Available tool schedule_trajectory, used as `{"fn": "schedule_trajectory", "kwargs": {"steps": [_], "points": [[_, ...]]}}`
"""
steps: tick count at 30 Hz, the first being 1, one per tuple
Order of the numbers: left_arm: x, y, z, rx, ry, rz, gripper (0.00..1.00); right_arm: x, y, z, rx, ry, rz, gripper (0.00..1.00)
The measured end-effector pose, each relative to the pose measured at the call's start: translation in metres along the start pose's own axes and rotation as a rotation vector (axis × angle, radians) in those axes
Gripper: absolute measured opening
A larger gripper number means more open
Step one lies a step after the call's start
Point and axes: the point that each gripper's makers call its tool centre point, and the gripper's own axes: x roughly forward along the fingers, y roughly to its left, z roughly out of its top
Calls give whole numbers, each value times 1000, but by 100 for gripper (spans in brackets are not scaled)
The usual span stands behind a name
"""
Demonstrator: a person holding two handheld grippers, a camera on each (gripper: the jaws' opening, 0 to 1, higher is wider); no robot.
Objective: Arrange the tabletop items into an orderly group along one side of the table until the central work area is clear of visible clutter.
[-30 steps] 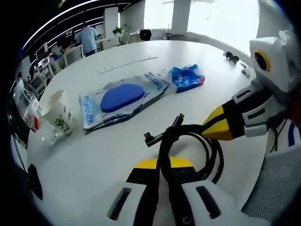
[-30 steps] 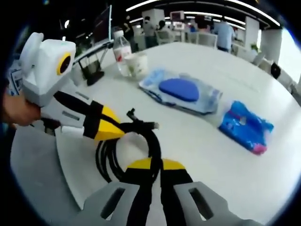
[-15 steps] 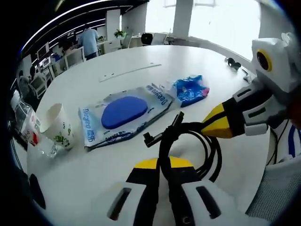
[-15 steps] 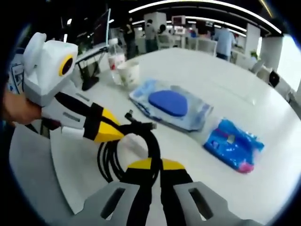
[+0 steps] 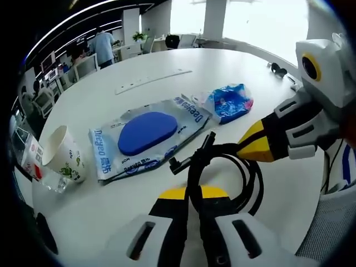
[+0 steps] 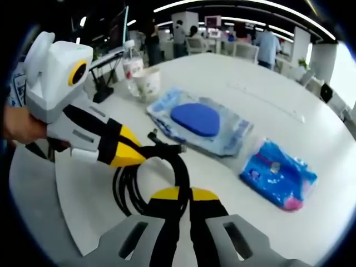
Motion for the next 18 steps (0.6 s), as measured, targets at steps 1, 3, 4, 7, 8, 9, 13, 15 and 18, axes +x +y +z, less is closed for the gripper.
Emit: {"fn": "schedule_trajectory", "kwargs": {"steps": [1, 3, 4, 7, 8, 9, 13, 15, 18], "points": [[1, 0, -1, -1, 6, -3, 4, 1, 0, -2, 9, 7, 4, 1], [2, 0, -2, 4, 10, -6, 4, 2, 0, -4, 17, 7, 5, 1], [2, -1, -3, 3, 21, -10, 4, 2, 1, -5, 27, 16, 9, 1], [4, -1, -4, 10, 24, -12, 4, 3, 0, -6, 31, 11, 9, 1], [5, -1, -5, 6, 30, -14, 4, 4, 0, -7, 37, 14, 12, 1], [5, -1, -6, 5, 35, -15, 4, 6, 1, -9, 44, 19, 15, 1], [7, -1, -8, 9, 54, -19, 5, 7, 5, -11, 62, 34, 33, 0], [7, 0, -10, 11, 60, -19, 5, 8, 3, -11, 60, 27, 26, 0], [8, 1, -11, 16, 67, -18, 5, 11, 4, -12, 73, 31, 30, 0]]}}
